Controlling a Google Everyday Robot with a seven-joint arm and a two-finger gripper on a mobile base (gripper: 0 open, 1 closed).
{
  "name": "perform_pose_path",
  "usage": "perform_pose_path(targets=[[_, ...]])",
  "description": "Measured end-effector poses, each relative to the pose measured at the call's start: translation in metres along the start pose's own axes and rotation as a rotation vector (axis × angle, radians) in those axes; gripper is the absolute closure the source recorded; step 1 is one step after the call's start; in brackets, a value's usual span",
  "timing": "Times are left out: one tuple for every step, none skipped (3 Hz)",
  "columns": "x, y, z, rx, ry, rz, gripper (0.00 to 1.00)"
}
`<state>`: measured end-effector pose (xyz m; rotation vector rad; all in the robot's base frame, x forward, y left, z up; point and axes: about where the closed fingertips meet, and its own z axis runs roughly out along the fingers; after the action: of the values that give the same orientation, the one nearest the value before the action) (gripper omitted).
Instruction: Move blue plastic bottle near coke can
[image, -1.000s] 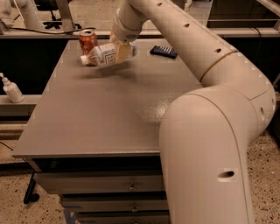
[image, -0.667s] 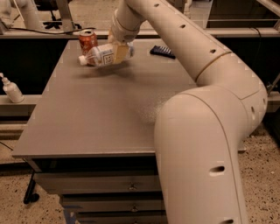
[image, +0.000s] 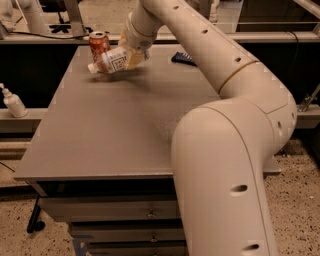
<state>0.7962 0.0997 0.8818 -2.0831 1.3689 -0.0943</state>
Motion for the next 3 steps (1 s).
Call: perform_pose_path(targets=[[0.0001,0.0004,0.0005,-0.003,-0.004,0.000,0.00],[0.0002,0.0005,0.0005,-0.003,-0.005,0.000,0.00],[0.0025,0.0021,-0.0040,-0.001,-0.017,0.006,0.00]])
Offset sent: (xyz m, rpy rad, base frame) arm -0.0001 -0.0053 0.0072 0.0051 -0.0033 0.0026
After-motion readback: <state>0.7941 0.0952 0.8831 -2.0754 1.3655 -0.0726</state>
